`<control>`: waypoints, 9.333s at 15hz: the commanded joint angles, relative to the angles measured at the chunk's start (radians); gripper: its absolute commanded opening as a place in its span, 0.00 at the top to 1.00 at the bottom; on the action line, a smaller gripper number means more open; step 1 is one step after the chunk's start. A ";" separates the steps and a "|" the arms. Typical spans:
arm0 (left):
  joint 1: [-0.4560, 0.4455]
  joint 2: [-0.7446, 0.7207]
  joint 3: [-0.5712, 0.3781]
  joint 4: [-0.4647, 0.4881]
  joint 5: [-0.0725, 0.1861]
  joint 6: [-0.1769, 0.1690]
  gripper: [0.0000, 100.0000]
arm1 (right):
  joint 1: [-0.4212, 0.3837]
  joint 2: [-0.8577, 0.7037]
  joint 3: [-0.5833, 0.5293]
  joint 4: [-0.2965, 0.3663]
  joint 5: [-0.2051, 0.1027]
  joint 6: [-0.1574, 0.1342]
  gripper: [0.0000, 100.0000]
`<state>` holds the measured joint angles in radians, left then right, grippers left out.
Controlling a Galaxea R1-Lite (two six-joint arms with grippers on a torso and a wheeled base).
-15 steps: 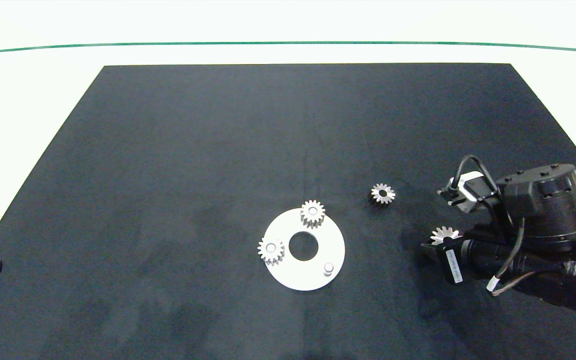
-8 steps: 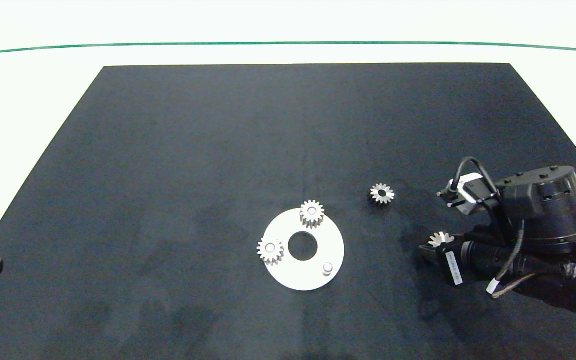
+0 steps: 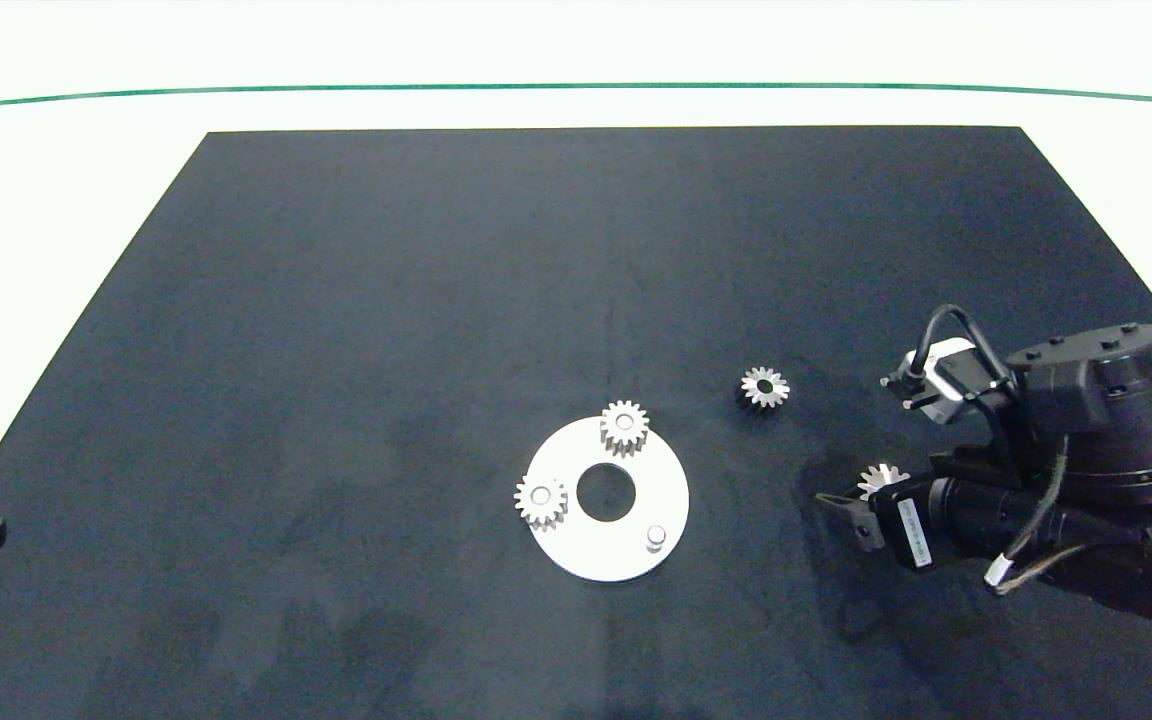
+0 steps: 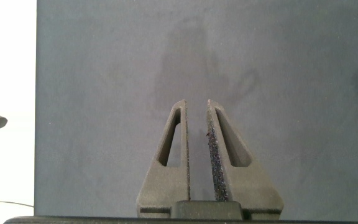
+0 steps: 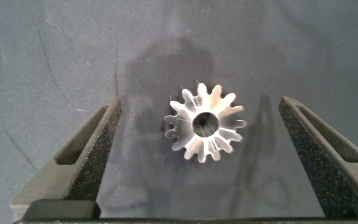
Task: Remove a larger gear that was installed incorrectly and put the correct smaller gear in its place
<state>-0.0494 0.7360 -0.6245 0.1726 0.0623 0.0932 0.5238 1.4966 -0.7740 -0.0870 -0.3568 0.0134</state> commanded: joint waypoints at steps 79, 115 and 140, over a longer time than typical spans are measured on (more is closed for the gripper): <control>0.000 -0.044 -0.001 0.001 0.001 0.003 0.84 | -0.048 0.327 -0.450 0.066 0.194 -0.135 0.82; 0.000 -0.070 -0.001 0.008 0.001 0.002 0.84 | 0.374 0.211 -0.315 0.187 0.067 -0.132 0.84; -0.001 -0.075 -0.003 0.010 0.001 0.002 0.84 | 0.397 0.298 -0.320 0.096 0.029 -0.127 0.00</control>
<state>-0.0504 0.6600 -0.6257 0.1817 0.0623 0.0947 0.9206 1.7943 -1.0949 0.0096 -0.3266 -0.1123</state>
